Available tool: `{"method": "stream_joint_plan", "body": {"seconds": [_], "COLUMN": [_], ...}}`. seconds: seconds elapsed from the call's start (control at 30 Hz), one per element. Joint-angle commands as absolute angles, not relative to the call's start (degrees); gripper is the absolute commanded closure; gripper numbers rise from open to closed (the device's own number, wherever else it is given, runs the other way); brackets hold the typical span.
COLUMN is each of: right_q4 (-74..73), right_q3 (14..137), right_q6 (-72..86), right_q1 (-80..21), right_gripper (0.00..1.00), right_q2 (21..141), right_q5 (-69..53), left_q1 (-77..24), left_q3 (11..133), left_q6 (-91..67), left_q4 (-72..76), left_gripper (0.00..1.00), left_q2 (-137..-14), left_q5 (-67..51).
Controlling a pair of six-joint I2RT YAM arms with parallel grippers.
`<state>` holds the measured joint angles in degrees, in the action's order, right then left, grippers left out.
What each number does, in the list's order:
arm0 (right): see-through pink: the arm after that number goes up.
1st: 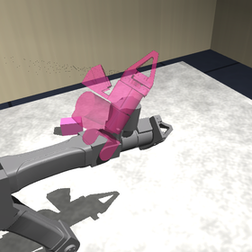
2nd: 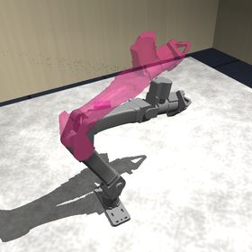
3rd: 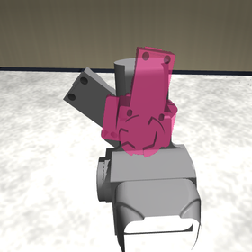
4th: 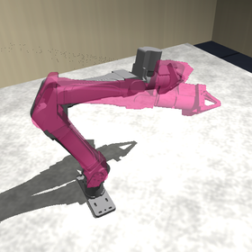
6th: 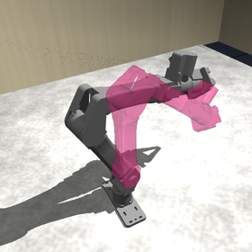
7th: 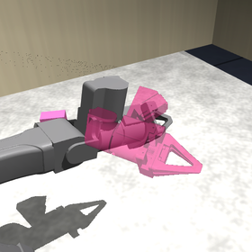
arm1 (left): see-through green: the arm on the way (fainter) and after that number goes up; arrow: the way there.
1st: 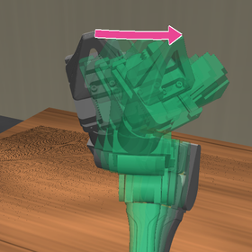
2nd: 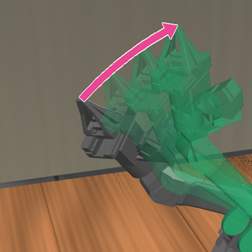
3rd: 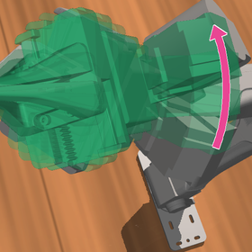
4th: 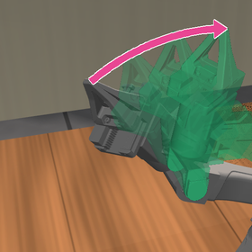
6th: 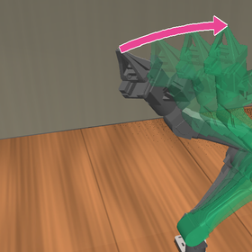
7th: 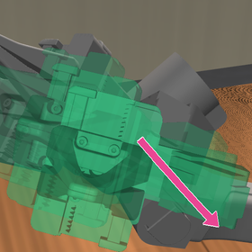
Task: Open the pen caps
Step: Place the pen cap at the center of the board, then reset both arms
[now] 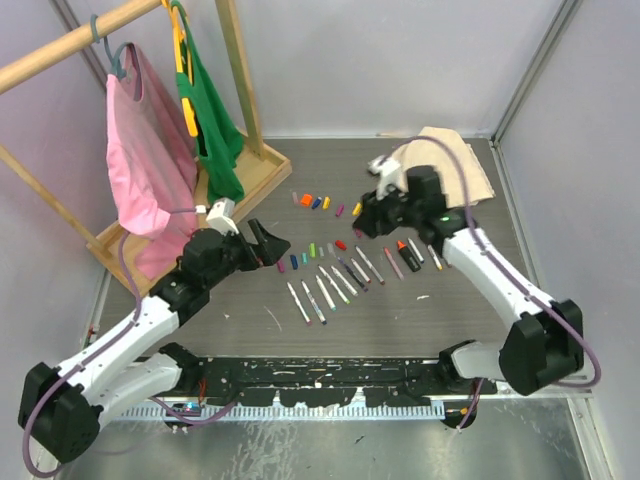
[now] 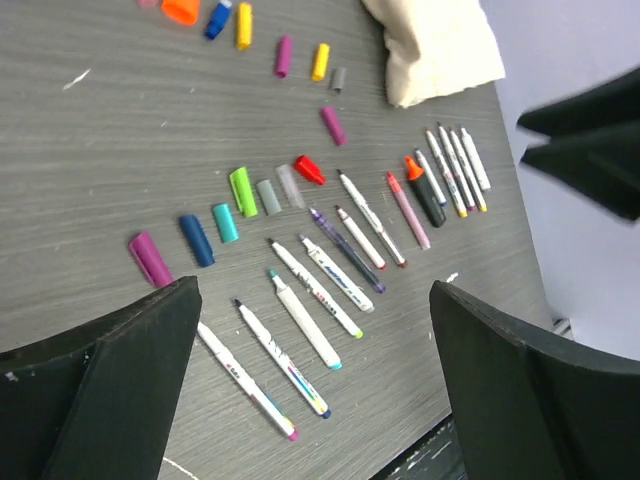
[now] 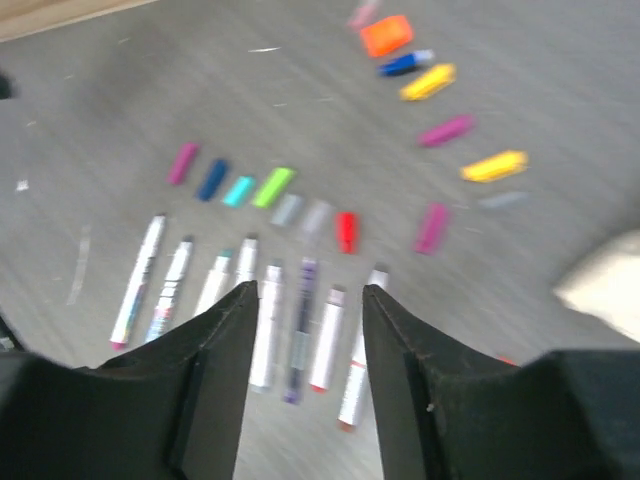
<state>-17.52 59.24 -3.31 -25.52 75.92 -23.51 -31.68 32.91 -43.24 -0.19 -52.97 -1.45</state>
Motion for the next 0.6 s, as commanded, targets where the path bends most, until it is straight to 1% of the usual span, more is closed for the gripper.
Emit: {"method": "stream_joint_plan", "body": {"seconds": [0.0, 0.03, 0.07, 0.1, 0.13, 0.17, 0.27, 0.37, 0.5, 0.57], "right_q4": [-23.5, -24.6, -25.1, -25.1, -24.9, -24.1, -26.7, -29.6, -30.2, -32.5], "right_q3": [62.1, 62.8, 63.2, 63.6, 63.9, 64.4, 70.0, 77.2, 86.4, 91.5], "right_q6": [-17.5, -19.7, -21.4, -23.4, -24.2, -24.6, -25.2, -23.9, -15.4, -14.7], "right_q1": [-14.1, -12.0, -10.2, -8.1, -6.3, -4.1, -0.2, 2.5, 2.9, 2.9], "right_gripper": [0.45, 0.39, 0.28, 0.12, 0.03, 0.00, 0.00, 0.00, 0.00, 0.00], "right_q2": [68.9, 66.9, 65.4, 63.9, 62.4, 61.0, 60.4, 61.1, 61.8, 62.6], "right_q5": [-35.8, -34.7, -32.9, -31.3, -29.7, -28.9, -27.3, -30.0, -25.1, -26.4], "left_q1": [-31.2, -31.1, -31.1, -31.1, -31.1, -31.2, -31.0, -31.0, -31.0, -31.1], "left_q3": [35.9, 37.4, 39.1, 40.8, 42.4, 44.3, 49.8, 56.1, 65.5, 68.7], "left_q6": [-34.8, -33.2, -32.2, -31.2, -30.5, -29.8, -27.6, -25.5, -22.8, -22.3], "left_q4": [1.4, -0.2, -1.9, -4.1, -5.5, -6.6, -10.0, -13.6, -18.9, -20.6], "left_gripper": [0.02, 0.02, 0.02, 0.02, 0.02, 0.02, 0.02, 0.02, 0.02, 0.02], "left_q2": [-48.1, -47.6, -47.3, -46.9, -46.7, -46.5, -46.3, -46.5, -47.1, -47.2], "left_q5": [-6.4, -6.7, -6.9, -7.1, -7.6, -8.3, -10.0, -10.5, -10.3, -10.1]}}
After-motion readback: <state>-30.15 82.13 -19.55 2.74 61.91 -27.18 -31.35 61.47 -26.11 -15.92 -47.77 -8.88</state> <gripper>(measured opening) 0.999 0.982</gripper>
